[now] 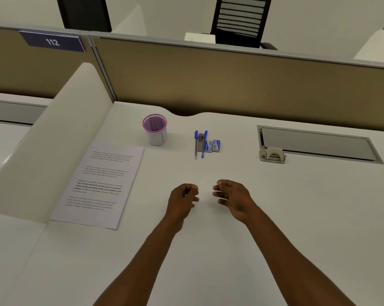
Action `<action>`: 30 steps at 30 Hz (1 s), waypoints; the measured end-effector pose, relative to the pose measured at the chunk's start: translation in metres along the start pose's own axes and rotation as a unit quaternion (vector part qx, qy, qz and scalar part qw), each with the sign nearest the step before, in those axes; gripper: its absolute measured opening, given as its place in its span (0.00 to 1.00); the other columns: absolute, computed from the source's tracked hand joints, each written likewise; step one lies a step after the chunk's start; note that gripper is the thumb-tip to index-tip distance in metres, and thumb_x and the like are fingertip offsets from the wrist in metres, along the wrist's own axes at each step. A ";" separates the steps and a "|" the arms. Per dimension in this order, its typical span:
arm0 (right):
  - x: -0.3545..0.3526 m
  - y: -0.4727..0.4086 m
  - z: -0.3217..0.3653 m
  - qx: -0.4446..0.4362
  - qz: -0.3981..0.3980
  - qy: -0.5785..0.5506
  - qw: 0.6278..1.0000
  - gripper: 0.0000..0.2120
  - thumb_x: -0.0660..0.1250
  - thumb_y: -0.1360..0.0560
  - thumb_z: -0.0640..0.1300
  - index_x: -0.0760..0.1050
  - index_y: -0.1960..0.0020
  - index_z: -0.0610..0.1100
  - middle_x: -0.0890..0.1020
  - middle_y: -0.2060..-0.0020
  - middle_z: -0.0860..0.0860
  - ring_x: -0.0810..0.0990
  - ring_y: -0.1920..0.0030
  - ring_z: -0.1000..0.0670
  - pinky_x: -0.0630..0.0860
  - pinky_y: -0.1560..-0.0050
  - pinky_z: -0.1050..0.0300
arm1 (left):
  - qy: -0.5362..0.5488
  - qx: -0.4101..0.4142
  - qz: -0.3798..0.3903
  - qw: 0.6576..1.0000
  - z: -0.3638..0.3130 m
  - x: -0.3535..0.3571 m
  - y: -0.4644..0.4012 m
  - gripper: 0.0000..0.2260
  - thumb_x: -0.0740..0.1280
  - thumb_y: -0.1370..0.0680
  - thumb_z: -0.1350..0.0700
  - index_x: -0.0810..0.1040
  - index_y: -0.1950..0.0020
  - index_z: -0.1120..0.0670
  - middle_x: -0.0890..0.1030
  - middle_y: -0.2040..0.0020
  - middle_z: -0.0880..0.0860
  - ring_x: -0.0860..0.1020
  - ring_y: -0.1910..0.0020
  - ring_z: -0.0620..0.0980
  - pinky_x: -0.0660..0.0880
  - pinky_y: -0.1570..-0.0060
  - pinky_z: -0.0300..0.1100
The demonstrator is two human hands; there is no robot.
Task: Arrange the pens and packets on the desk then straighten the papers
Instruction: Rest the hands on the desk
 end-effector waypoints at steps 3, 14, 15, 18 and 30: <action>0.035 -0.004 0.017 -0.014 0.033 0.020 0.999 0.04 0.67 0.21 0.40 0.81 0.49 0.42 0.86 0.58 0.47 0.85 0.58 0.49 0.79 0.58 0.53 | -0.002 0.030 -0.016 0.999 -0.026 -0.015 -0.006 0.05 0.66 0.20 0.55 0.81 0.52 0.49 0.84 0.54 0.50 0.83 0.59 0.45 0.77 0.60 0.39; 0.188 -0.046 0.141 -0.169 0.086 0.137 0.972 0.04 0.68 0.22 0.38 0.82 0.52 0.41 0.87 0.60 0.44 0.87 0.59 0.47 0.82 0.60 0.58 | -0.072 0.151 -0.105 0.980 -0.157 -0.097 -0.078 0.07 0.67 0.21 0.53 0.82 0.47 0.53 0.84 0.52 0.51 0.83 0.51 0.50 0.81 0.52 0.43; 0.197 -0.052 0.150 -0.180 0.082 0.148 0.969 0.03 0.68 0.23 0.38 0.82 0.54 0.41 0.87 0.60 0.43 0.87 0.60 0.46 0.82 0.61 0.58 | -0.085 0.154 -0.123 0.977 -0.165 -0.105 -0.087 0.07 0.68 0.21 0.52 0.82 0.47 0.53 0.84 0.51 0.52 0.83 0.51 0.50 0.81 0.50 0.44; 0.218 -0.073 0.172 -0.211 0.045 0.200 0.956 0.02 0.71 0.25 0.36 0.82 0.57 0.40 0.86 0.62 0.42 0.87 0.64 0.47 0.82 0.65 0.59 | -0.139 0.172 -0.174 0.960 -0.186 -0.124 -0.113 0.06 0.69 0.23 0.53 0.82 0.50 0.54 0.84 0.52 0.52 0.83 0.53 0.50 0.80 0.51 0.43; 0.258 -0.122 0.199 -0.312 -0.041 0.488 0.814 0.07 0.70 0.26 0.38 0.86 0.52 0.40 0.87 0.56 0.46 0.82 0.57 0.49 0.75 0.58 0.61 | -0.304 0.207 -0.210 0.906 -0.190 -0.146 -0.178 0.06 0.70 0.25 0.60 0.87 0.51 0.58 0.86 0.54 0.56 0.83 0.55 0.53 0.72 0.53 0.35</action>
Point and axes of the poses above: each hand's wrist, its own y-axis away from the middle knuckle, its own x-axis out of the palm, z = x × y, the point moved 8 cm from there along -y, towards the middle knuckle
